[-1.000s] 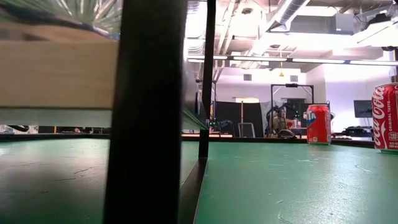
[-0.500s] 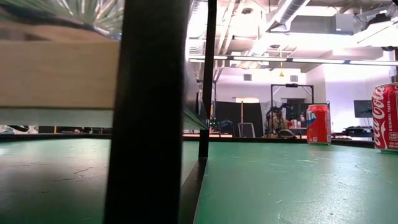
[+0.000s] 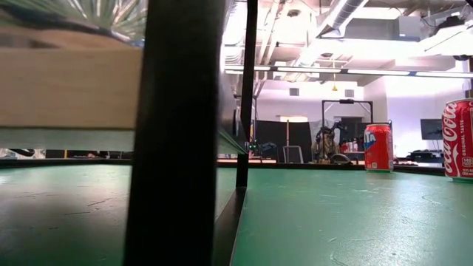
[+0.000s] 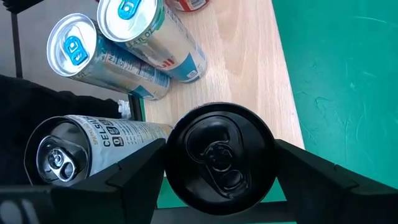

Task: Place canned beverage on shelf
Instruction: Put the bottom left white yellow soda can on the shelf aligned with the other white yellow soda can

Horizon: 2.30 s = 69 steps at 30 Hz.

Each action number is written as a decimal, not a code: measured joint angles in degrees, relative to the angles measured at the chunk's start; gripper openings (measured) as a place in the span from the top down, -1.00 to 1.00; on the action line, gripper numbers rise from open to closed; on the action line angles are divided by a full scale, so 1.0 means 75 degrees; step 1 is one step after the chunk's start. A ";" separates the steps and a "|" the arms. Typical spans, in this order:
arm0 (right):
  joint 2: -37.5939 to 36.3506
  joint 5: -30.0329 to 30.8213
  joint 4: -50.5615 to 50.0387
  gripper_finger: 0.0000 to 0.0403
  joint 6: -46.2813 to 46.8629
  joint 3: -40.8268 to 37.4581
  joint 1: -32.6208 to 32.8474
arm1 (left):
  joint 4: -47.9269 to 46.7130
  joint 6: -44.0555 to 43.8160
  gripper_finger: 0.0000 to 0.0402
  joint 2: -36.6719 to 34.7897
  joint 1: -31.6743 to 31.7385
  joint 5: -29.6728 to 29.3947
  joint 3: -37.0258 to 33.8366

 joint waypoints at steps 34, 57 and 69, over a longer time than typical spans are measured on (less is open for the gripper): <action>0.0005 0.0074 0.0117 -0.54 -0.0096 0.0000 -0.0149 | -0.0002 0.0084 -0.63 0.0000 -0.0003 0.0003 0.0000; 0.0002 0.0031 0.0124 -0.54 -0.0200 0.0000 -0.0146 | -0.0003 0.0157 -0.63 0.0000 -0.0002 0.0000 0.0000; 0.0002 0.0025 0.0302 -0.59 -0.0331 0.0000 -0.0146 | -0.0003 0.0152 -0.63 0.0000 0.0000 0.0000 0.0000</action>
